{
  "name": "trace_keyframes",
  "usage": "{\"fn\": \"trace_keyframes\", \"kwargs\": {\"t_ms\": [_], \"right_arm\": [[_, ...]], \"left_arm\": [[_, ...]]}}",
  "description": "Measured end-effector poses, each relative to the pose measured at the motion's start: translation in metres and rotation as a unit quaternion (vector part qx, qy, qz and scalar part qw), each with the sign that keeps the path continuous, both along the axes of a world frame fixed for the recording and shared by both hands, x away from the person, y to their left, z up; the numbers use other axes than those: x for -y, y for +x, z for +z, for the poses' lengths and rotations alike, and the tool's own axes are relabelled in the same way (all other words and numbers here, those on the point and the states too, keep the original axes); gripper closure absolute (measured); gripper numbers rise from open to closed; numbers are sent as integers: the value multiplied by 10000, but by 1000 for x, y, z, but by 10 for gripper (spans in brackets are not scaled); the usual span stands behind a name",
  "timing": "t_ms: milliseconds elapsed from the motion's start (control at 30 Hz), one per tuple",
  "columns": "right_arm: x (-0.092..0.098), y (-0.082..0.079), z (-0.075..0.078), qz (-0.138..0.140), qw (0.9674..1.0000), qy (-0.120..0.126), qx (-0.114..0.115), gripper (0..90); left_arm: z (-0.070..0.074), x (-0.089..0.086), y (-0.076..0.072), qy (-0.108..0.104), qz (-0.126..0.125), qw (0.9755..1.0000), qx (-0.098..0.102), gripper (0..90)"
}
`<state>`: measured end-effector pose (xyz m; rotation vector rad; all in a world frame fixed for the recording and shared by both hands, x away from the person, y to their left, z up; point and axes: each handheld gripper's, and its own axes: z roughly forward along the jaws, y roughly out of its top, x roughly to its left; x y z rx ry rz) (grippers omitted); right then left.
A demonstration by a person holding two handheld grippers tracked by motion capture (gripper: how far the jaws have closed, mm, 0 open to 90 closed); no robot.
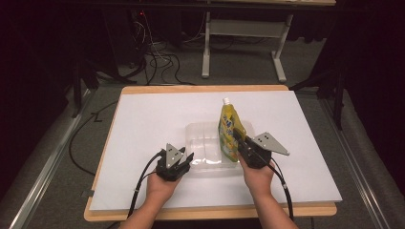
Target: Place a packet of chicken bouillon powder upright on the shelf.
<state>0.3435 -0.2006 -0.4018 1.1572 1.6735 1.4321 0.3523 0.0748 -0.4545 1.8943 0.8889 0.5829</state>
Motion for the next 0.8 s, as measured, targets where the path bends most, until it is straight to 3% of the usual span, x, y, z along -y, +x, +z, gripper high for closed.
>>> {"fn": "trace_keyframes", "kwargs": {"t_ms": [100,200,267,500,600,633,667,700,800], "right_arm": [[0,1,1,147,9998,-19,-116,782],[1,-2,5,432,9987,-176,-197,572],[2,-5,7,517,9981,-287,-162,513],[18,-25,15,768,9963,-363,-131,379],[35,-39,18,707,9966,-435,-5,355],[50,-43,18,597,9972,-460,40,357],[50,-43,18,597,9972,-460,40,357],[60,-44,18,490,9973,-546,48,359],[98,-43,14,79,9993,-362,-36,362]], "left_arm": [[2,-3,0,-94,-75,9999,-40,538],[8,-9,-2,-190,-200,9996,-32,474],[12,-14,-4,-305,-257,9992,-8,451],[26,-39,-6,-380,-234,9988,179,412],[29,-56,-1,-409,-88,9991,99,402],[29,-67,4,-324,56,9995,7,384],[29,-67,4,-324,56,9995,7,377],[28,-77,6,-298,182,9994,-45,377],[25,-103,8,-401,495,9978,-159,378]]}}
